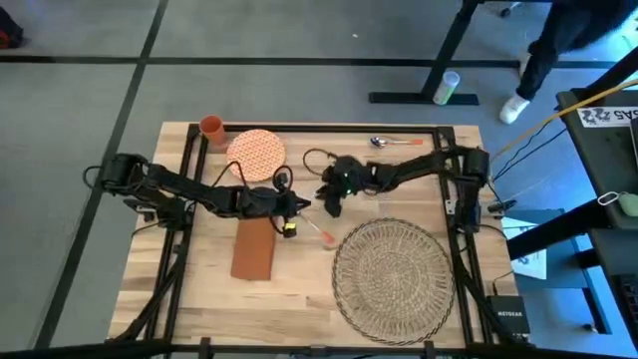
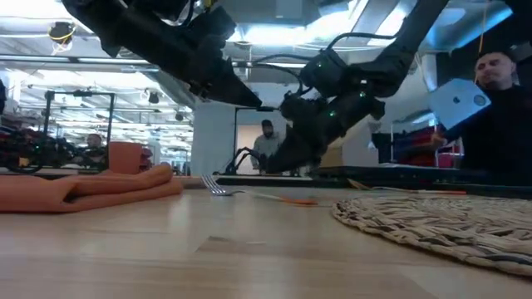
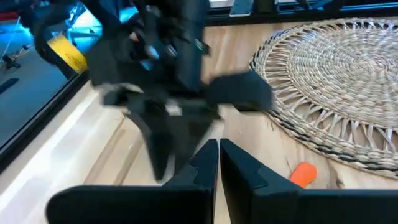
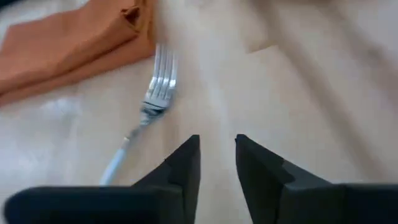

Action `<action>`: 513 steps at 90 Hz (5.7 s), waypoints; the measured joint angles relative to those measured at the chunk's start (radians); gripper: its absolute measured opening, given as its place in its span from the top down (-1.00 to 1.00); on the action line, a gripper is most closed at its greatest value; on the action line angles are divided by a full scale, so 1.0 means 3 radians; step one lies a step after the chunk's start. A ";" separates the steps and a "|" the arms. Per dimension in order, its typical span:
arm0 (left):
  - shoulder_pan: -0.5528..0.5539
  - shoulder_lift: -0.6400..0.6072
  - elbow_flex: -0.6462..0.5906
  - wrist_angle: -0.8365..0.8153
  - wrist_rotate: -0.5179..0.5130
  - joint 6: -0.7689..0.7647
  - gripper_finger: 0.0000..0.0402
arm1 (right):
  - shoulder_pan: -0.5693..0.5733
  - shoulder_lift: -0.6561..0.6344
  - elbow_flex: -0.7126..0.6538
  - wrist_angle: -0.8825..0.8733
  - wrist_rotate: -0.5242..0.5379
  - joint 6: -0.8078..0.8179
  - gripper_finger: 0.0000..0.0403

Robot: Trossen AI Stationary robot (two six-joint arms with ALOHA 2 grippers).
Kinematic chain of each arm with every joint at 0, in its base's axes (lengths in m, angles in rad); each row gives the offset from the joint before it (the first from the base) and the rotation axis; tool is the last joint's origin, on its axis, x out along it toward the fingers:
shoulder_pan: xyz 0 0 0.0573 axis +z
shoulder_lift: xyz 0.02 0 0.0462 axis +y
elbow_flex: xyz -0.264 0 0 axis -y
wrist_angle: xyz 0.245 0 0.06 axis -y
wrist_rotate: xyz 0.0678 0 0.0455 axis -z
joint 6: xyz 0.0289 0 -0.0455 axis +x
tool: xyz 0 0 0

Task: Set table place
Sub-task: Put the orange fork on top of the orange table napkin

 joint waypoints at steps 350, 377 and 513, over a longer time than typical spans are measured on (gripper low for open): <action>0.0150 0.1294 0.1960 -0.3672 0.0681 0.2723 1.00 | 0.0168 -0.0642 0.0239 -0.3052 0.0211 -0.2183 0.97; -0.0156 0.1012 0.2037 -0.3910 0.0665 0.2705 1.00 | 0.0168 -0.0642 0.0238 -0.3066 0.0211 -0.2184 0.97; -0.0989 0.0635 0.1902 -0.5351 0.0516 0.3313 1.00 | 0.0172 -0.0641 0.0235 -0.3106 0.0198 -0.1990 0.97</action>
